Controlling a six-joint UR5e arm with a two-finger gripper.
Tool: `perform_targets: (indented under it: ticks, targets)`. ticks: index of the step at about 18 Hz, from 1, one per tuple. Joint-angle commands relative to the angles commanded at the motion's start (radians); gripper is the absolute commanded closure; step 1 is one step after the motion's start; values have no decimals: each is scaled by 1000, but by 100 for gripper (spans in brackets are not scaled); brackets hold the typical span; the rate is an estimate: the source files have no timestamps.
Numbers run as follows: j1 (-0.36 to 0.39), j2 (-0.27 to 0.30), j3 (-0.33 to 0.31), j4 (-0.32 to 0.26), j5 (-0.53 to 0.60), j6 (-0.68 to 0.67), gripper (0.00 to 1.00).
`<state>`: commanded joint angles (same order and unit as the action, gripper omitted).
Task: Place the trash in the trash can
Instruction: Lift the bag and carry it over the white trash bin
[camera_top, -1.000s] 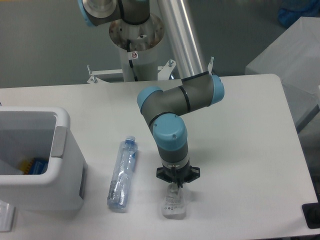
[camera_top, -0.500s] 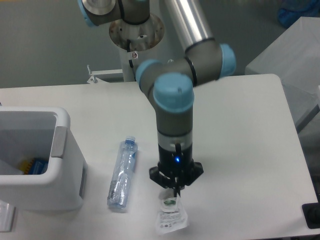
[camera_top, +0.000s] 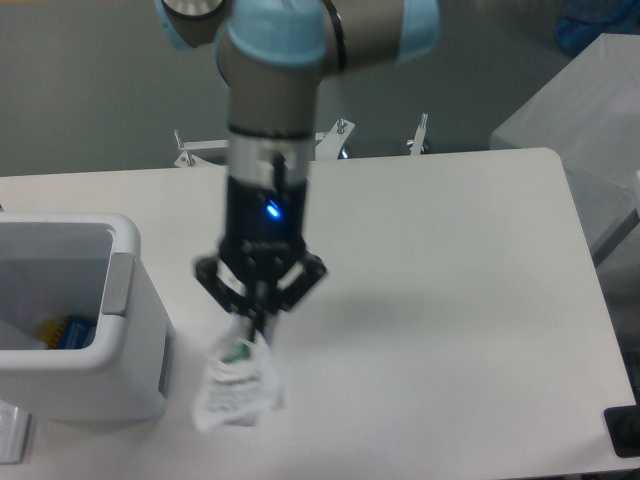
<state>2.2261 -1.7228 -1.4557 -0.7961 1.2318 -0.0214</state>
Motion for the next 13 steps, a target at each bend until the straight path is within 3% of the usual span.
perform_targets:
  ticks: [7, 10, 11, 12, 13]
  targets:
    - [-155, 2, -38, 2, 2, 9, 95]
    - [-192, 2, -61, 5, 2, 15, 86]
    - [-213, 5, -81, 6, 5, 20, 76]
    - [-223, 9, -98, 12, 6, 38, 58]
    - [-224, 9, -107, 21, 6, 61, 30]
